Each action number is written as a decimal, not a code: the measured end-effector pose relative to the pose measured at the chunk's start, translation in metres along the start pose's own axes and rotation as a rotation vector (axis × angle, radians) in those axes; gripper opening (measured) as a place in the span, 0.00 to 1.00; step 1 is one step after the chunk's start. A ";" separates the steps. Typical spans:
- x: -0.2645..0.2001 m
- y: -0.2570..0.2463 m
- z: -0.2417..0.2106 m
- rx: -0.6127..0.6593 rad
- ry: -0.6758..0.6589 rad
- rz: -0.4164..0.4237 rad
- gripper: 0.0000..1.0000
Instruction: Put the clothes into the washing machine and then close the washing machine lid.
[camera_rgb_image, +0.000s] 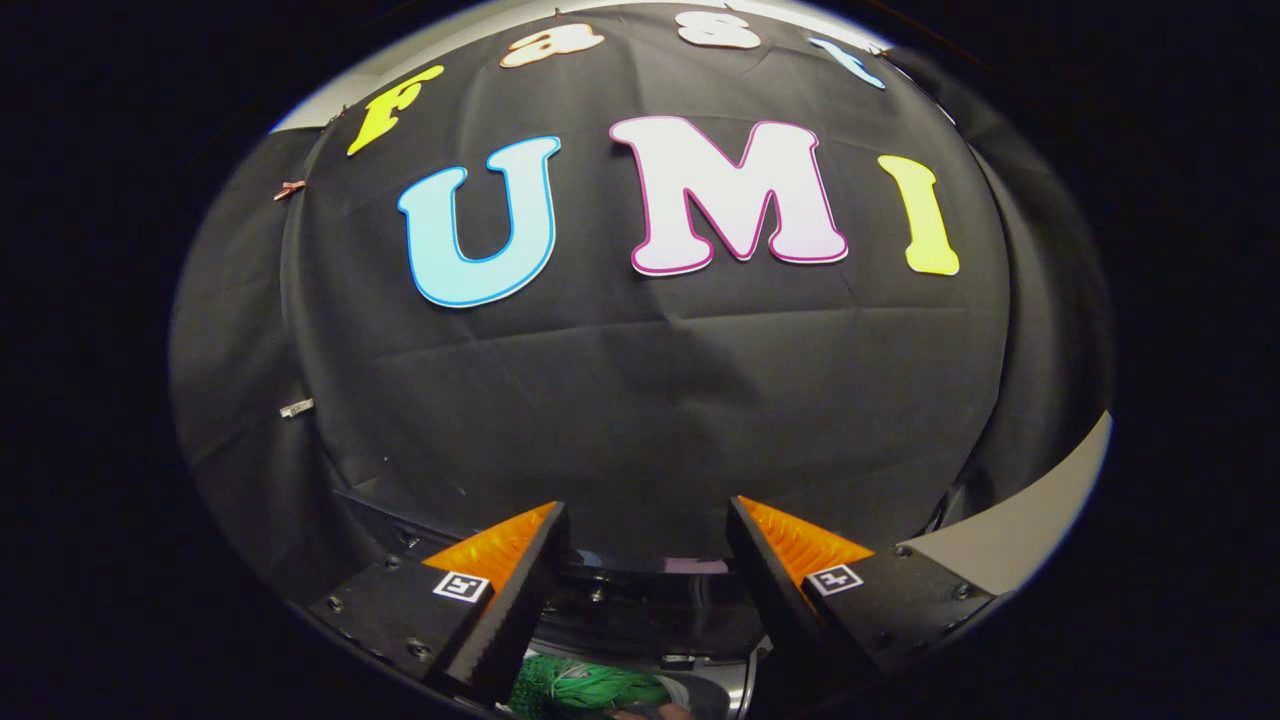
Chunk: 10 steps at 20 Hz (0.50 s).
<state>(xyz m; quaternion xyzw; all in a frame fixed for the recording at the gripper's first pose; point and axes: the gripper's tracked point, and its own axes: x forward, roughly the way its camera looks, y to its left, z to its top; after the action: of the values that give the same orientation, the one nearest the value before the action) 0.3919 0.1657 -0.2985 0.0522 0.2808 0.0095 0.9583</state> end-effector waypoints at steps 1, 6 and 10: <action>0.001 -0.001 0.001 -0.008 -0.004 -0.003 0.99; -0.002 -0.003 -0.001 -0.015 0.014 0.000 1.00; -0.013 -0.002 -0.005 -0.006 0.049 0.020 1.00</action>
<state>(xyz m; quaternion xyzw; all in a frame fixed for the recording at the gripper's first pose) 0.3783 0.1636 -0.2956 0.0517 0.3035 0.0213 0.9512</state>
